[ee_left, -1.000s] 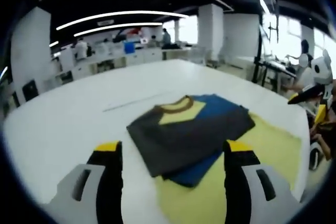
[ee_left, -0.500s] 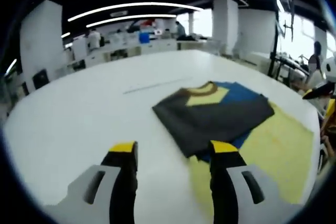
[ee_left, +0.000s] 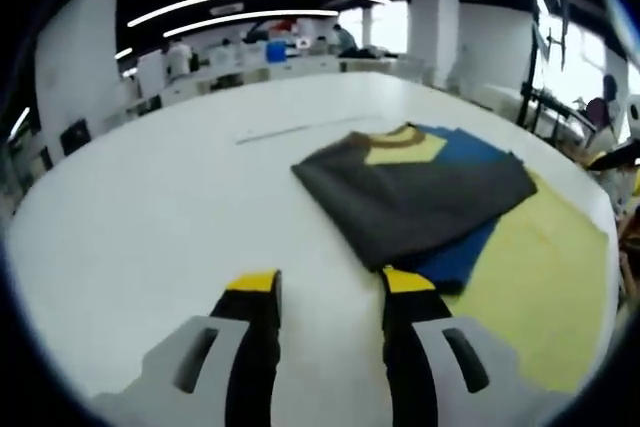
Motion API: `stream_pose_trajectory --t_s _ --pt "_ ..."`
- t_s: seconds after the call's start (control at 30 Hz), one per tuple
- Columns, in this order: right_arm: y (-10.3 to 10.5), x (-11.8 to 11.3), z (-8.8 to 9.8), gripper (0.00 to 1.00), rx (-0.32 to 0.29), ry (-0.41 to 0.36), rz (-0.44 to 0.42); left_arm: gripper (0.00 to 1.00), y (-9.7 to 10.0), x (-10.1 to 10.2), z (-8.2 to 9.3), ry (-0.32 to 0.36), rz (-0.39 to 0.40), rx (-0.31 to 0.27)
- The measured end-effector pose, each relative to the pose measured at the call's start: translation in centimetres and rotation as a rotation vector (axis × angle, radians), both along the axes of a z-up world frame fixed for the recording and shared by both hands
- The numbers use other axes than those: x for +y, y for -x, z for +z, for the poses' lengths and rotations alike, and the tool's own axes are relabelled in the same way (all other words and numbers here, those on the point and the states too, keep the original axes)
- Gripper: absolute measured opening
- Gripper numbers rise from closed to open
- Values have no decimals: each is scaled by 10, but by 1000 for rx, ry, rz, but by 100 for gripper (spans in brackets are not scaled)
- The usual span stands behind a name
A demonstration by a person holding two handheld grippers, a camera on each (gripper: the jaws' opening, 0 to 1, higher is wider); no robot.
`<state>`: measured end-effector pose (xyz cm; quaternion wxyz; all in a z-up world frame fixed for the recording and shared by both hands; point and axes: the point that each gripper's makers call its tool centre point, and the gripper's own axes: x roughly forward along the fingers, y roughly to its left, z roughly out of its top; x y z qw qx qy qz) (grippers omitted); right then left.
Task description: Fold the garment on the visible template until the final outline fits inside the template.
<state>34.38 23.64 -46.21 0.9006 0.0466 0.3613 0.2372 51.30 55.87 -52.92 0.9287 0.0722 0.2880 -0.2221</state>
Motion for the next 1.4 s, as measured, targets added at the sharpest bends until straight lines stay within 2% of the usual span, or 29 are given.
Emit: stream_pose_trajectory --t_s 0.1,0.23,0.5,0.63,0.7,0.9,1.03,1.13,1.27,1.4 --pt "0 -1 -1 95 4 2 -4 30 -1 -3 1 45 12 2" --pt "-1 0 -2 95 8 4 -4 25 -2 -8 0 52 -10 8" --pt "0 5 -1 95 12 6 2 1 5 -25 -3 140 -41 57" --pt "0 4 0 95 7 6 -1 1 4 -20 -3 104 -29 60" --pt "0 4 0 95 7 5 -3 0 2 -12 -1 51 -27 36" --pt "2 4 -2 95 12 8 2 0 3 -6 -1 4 -25 30" --pt "3 4 -2 95 12 5 -2 0 3 -7 -1 -109 -73 -3" --pt "4 2 -3 95 16 5 -4 0 3 -8 -2 -152 -80 -10" --pt "5 2 -4 95 18 4 -5 0 3 -7 -2 -131 -48 0" --pt "6 2 -5 95 21 3 -6 0 7 -9 -1 -134 -51 -5"
